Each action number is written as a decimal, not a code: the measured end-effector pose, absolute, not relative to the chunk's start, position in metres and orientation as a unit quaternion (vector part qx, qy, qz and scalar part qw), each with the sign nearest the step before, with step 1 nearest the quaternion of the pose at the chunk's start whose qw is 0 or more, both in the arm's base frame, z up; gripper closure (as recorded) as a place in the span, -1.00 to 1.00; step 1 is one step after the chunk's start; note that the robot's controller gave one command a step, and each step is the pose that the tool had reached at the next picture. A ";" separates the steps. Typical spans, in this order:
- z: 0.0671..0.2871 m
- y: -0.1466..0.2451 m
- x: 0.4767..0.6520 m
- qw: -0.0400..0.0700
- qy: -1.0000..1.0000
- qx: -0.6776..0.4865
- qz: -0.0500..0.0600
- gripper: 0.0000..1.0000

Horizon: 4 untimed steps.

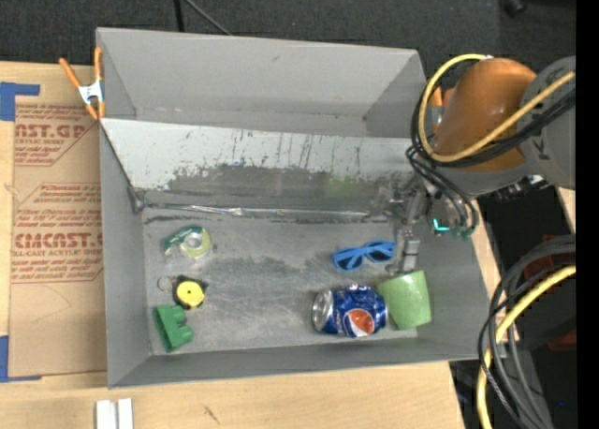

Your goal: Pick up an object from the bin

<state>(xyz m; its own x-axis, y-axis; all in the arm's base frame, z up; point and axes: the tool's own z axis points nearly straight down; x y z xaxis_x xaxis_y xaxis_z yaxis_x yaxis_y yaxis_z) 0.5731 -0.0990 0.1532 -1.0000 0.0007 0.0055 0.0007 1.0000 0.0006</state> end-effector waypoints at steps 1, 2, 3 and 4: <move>0.125 -0.053 0.512 0.004 -1.000 0.018 -0.001 -1.00; 0.115 -0.047 0.501 0.001 -1.000 -0.014 -0.001 -1.00; 0.112 -0.051 0.485 0.001 -0.999 -0.039 0.000 -1.00; 0.068 -0.037 0.490 0.002 -0.991 -0.132 -0.001 -1.00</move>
Offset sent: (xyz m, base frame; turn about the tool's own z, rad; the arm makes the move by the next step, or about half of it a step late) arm -0.0584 0.0427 -0.0256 -0.0335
